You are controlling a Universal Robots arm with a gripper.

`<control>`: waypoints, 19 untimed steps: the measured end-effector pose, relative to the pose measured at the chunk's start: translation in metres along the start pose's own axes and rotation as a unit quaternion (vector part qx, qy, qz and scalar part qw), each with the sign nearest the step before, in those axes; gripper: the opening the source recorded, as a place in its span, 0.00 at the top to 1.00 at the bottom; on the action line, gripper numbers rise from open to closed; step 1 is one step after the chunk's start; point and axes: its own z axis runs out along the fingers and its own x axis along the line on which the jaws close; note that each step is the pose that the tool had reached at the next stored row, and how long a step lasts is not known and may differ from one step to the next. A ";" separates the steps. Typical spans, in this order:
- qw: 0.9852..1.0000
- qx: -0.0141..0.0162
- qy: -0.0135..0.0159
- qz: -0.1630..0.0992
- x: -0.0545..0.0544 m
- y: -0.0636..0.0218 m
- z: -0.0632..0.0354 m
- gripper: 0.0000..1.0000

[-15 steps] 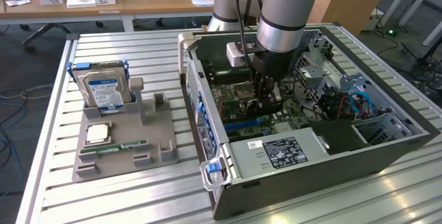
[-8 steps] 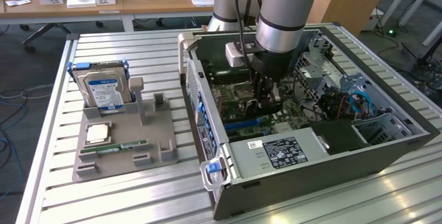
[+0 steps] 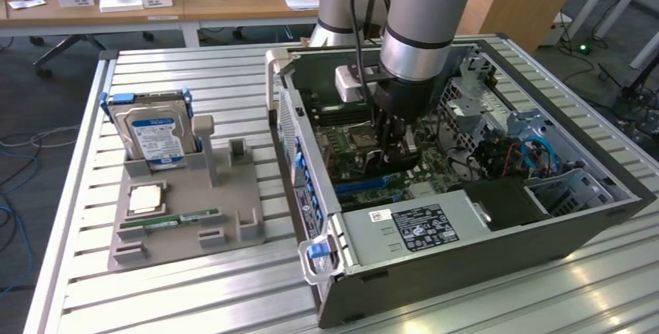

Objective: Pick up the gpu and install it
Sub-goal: 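Insert the gpu into the slot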

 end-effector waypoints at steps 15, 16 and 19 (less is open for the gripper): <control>1.000 -0.001 0.000 0.000 0.000 0.0017 0.0046 0.74; 1.000 -0.001 0.000 0.000 0.000 0.0022 0.0047 0.74; 1.000 -0.001 0.000 0.000 0.000 0.0034 0.0047 0.74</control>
